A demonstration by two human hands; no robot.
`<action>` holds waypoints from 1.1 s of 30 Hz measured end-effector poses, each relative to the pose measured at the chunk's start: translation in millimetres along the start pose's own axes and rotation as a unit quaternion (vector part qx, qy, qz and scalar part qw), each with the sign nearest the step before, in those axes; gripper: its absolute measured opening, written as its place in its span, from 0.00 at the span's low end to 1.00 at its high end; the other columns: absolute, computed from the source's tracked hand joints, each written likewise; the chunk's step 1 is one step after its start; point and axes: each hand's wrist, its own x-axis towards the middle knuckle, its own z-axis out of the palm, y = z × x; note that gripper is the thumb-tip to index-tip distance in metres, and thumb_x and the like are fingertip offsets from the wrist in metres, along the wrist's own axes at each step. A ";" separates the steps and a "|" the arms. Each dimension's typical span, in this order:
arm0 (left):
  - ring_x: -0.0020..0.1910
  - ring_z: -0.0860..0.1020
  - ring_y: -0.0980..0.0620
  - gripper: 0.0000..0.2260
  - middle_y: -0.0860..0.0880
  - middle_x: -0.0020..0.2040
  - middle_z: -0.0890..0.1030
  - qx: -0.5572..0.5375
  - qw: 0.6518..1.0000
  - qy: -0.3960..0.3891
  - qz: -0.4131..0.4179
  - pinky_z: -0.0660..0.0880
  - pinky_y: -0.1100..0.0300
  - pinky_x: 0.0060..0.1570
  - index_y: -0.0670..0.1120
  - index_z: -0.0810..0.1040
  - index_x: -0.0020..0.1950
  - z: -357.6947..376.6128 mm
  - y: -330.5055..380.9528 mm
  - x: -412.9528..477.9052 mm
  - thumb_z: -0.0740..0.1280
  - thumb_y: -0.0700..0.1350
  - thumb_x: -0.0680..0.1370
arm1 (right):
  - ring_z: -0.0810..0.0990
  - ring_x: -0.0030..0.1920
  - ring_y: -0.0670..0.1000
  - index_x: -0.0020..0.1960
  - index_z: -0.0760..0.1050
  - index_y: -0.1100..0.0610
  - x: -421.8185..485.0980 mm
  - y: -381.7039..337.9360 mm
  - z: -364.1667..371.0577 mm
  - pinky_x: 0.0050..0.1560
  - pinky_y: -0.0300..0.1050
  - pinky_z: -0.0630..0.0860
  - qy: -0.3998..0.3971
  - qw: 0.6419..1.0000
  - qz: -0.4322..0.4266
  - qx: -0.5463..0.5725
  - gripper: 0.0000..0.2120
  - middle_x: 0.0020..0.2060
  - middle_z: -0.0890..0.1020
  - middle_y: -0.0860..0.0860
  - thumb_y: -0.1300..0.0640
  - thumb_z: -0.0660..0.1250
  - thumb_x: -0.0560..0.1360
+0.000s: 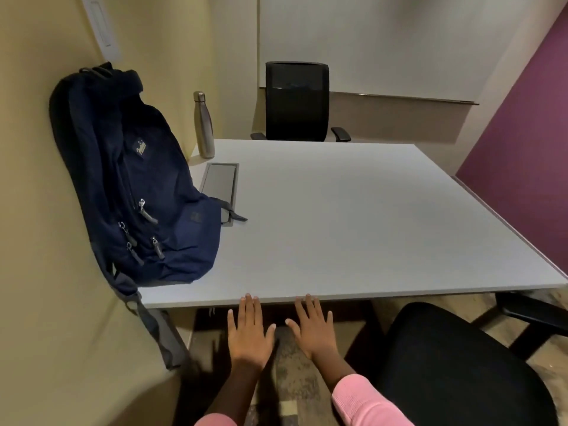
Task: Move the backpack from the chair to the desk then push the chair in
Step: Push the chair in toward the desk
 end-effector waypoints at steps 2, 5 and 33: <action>0.75 0.39 0.46 0.31 0.43 0.77 0.40 -0.003 1.000 -0.011 -0.008 0.39 0.46 0.73 0.42 0.36 0.73 5.0 5.9 -16.9 0.45 0.58 0.80 | 0.37 0.75 0.55 0.75 0.40 0.52 -14.4 9.5 9.9 0.74 0.59 0.41 -0.014 1.000 0.004 -0.003 0.30 0.76 0.42 0.55 0.39 0.39 0.77; 0.75 0.40 0.46 0.31 0.43 0.77 0.41 -0.006 0.999 -0.015 -0.036 0.40 0.47 0.73 0.42 0.37 0.73 10.9 16.9 -47.7 0.45 0.59 0.80 | 0.37 0.75 0.54 0.75 0.40 0.51 -39.0 23.6 21.4 0.74 0.58 0.41 -0.025 0.999 -0.013 -0.014 0.29 0.77 0.42 0.54 0.41 0.42 0.79; 0.76 0.43 0.45 0.31 0.42 0.77 0.45 0.002 0.992 0.050 -0.117 0.43 0.46 0.73 0.41 0.39 0.74 24.1 148.8 -306.8 0.45 0.59 0.80 | 0.39 0.76 0.55 0.75 0.42 0.52 -263.0 164.2 50.9 0.74 0.59 0.42 -0.014 0.989 -0.142 -0.049 0.29 0.77 0.44 0.54 0.43 0.46 0.79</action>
